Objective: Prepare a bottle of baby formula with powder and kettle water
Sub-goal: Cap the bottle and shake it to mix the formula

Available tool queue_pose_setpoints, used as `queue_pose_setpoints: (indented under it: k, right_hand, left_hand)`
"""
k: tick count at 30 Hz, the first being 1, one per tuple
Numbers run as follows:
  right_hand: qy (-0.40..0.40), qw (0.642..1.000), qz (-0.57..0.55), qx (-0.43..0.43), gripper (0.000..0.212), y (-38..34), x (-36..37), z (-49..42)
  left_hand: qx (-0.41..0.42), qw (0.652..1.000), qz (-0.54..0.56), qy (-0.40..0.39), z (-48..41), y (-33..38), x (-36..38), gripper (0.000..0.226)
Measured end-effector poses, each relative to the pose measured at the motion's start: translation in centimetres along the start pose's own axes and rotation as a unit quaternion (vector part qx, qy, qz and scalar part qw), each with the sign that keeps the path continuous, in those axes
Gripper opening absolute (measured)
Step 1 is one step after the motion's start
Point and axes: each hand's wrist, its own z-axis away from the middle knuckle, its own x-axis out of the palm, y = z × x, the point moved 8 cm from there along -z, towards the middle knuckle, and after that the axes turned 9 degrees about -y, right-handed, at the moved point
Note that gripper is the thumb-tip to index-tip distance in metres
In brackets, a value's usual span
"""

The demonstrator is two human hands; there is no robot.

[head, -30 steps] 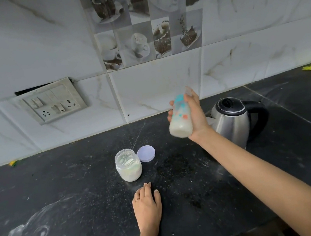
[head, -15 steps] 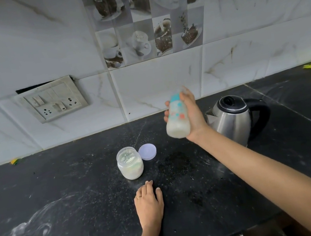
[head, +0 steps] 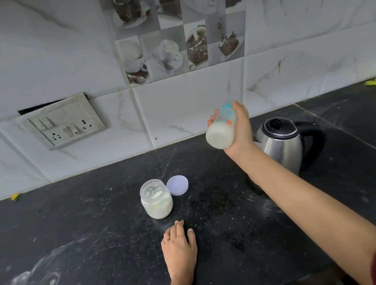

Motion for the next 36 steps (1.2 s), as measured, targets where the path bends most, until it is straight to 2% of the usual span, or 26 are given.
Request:
queue_pose_setpoints:
  k: [4, 8, 13, 17, 22, 26, 29, 31, 34, 36]
  right_hand:
    - [-0.058, 0.997, 0.047, 0.030, 0.037, 1.7, -0.1, 1.4]
    - [0.009, 0.999, -0.033, 0.008, 0.052, 0.9, -0.2, 0.0]
    - [-0.062, 0.997, 0.031, 0.038, 0.028, 2.6, 0.1, 1.4]
    - [0.005, 1.000, -0.025, 0.005, 0.043, 0.8, 0.0, 0.0]
    - [-0.088, 0.992, 0.082, 0.037, 0.030, 2.1, 0.5, 1.5]
    - [-0.030, 1.000, 0.000, 0.007, 0.039, 0.3, 0.4, 0.3]
    - [-0.077, 0.996, 0.041, 0.035, 0.029, 1.4, 0.1, 1.0]
    - [-0.094, 0.993, 0.065, 0.035, 0.027, 1.8, 0.5, 1.7]
    - [-0.044, 0.999, -0.011, 0.013, 0.029, 1.1, 0.2, 0.8]
    - [-0.046, 0.998, -0.020, 0.025, 0.029, 1.8, 0.2, 0.8]
  left_hand:
    - [-0.003, 1.000, -0.001, 0.000, -0.1, -0.1, 0.0, 0.030]
    - [0.000, 1.000, -0.001, 0.005, 0.0, 0.0, 0.1, 0.027]
    - [-0.007, 1.000, 0.002, -0.010, -0.1, -0.2, 0.2, 0.031]
    - [-0.011, 1.000, 0.006, -0.009, -0.1, -0.2, 0.3, 0.029]
    - [-0.020, 0.999, 0.015, -0.023, -0.1, -0.4, 0.4, 0.031]
    - [-0.015, 1.000, 0.014, -0.016, -0.1, -0.3, 0.2, 0.035]
    - [-0.014, 1.000, 0.009, -0.012, 0.0, -0.3, 0.1, 0.047]
    - [-0.015, 1.000, 0.007, -0.013, -0.1, -0.3, 0.1, 0.046]
    - [-0.018, 1.000, 0.009, -0.021, -0.1, -0.3, 0.3, 0.040]
    - [-0.018, 1.000, 0.008, -0.021, 0.0, -0.4, 0.4, 0.035]
